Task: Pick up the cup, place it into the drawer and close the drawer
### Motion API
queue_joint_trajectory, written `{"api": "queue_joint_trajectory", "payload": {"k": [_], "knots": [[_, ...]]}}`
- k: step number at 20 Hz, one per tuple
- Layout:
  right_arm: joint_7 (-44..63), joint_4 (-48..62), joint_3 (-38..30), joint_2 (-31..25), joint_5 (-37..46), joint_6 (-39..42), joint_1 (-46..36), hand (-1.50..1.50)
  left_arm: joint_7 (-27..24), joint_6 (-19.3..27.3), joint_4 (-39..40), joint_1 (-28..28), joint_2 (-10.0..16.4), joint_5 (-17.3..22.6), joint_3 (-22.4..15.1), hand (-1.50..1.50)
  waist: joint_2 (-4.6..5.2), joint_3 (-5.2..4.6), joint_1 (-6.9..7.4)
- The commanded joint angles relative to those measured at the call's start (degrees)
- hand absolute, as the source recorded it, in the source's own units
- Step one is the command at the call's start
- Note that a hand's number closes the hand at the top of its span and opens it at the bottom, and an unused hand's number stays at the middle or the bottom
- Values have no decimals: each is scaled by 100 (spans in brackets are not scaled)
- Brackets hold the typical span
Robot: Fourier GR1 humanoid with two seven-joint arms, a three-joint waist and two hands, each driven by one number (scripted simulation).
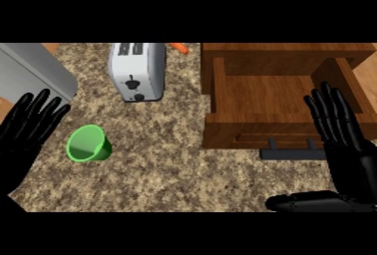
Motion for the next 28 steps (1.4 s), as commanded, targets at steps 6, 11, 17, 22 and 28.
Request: {"api": "queue_joint_trajectory", "payload": {"k": [6,11,17,22,28], "knots": [[73,688,-377,-193,-361,353,-535,-150,-279,-1640,2663,-759,771,504,736,-150,-33,8,-30],[415,626,-525,-368,-426,418,-955,-150,-1006,-2130,4037,-1268,821,-505,787,-150,-24,3,-71],[319,440,-463,-163,-391,323,-830,-150,-2120,-2011,5342,-1563,666,-1760,699,-150,-26,0,-110],[265,656,-712,-326,-561,520,-903,-150,-3368,-1877,6740,-1997,869,-2641,639,-150,-17,-1,-120],[310,1039,-645,-275,-407,438,-1342,-150,-4495,-1544,7920,-2279,847,-3298,332,-150,4,-8,-137]]}}
